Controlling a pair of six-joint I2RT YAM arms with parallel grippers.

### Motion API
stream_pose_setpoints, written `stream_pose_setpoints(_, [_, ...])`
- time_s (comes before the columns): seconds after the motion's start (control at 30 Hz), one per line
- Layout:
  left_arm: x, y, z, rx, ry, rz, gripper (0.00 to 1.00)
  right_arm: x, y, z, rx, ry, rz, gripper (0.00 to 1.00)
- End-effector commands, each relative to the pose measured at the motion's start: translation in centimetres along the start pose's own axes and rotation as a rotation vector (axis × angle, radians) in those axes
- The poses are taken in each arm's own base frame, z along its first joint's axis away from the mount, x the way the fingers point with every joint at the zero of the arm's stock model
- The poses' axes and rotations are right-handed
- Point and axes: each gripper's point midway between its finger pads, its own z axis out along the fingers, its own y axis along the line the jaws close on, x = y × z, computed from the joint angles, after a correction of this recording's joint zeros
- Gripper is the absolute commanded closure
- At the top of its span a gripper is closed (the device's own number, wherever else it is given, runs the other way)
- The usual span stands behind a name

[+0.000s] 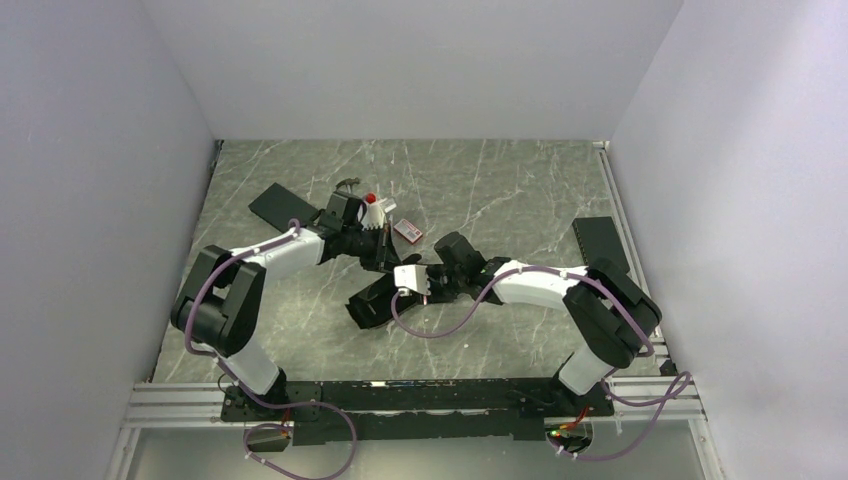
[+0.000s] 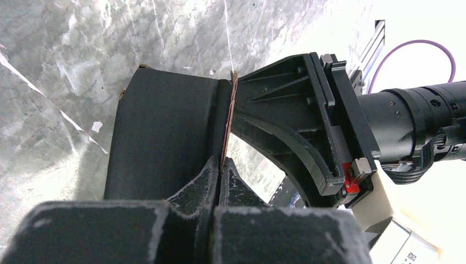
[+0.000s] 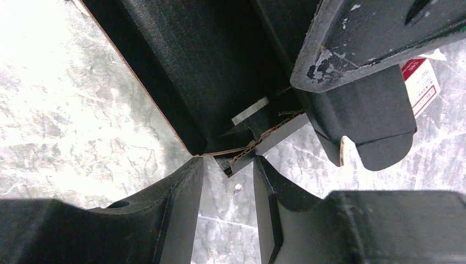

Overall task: Fold the paper box
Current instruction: Fold the paper box at the center of the board.

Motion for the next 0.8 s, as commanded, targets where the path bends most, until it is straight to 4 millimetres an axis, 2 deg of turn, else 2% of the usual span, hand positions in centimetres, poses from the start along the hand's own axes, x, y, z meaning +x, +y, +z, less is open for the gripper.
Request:
stream_pose_setpoints(0.0, [-0.5, 1.2, -0.1, -0.069, -0.045, -0.041, 1.0, -4.1, -0.1, -0.5, -0.048, -0.149, 0.024, 0.57])
stream_pose_setpoints(0.3, [-0.6, 1.1, -0.3, -0.048, -0.055, -0.053, 1.0, -3.9, 0.2, -0.2, -0.053, -0.154, 0.019, 0.57])
stream_pose_setpoints(0.5, [-0.4, 1.0, -0.2, -0.034, -0.047, -0.063, 1.0, -3.9, -0.4, 0.2, -0.014, -0.159, 0.012, 0.58])
stream_pose_setpoints(0.77, [-0.5, 1.3, -0.5, -0.05, -0.059, -0.07, 1.0, -4.5, -0.9, 0.1, 0.01, -0.182, 0.004, 0.67])
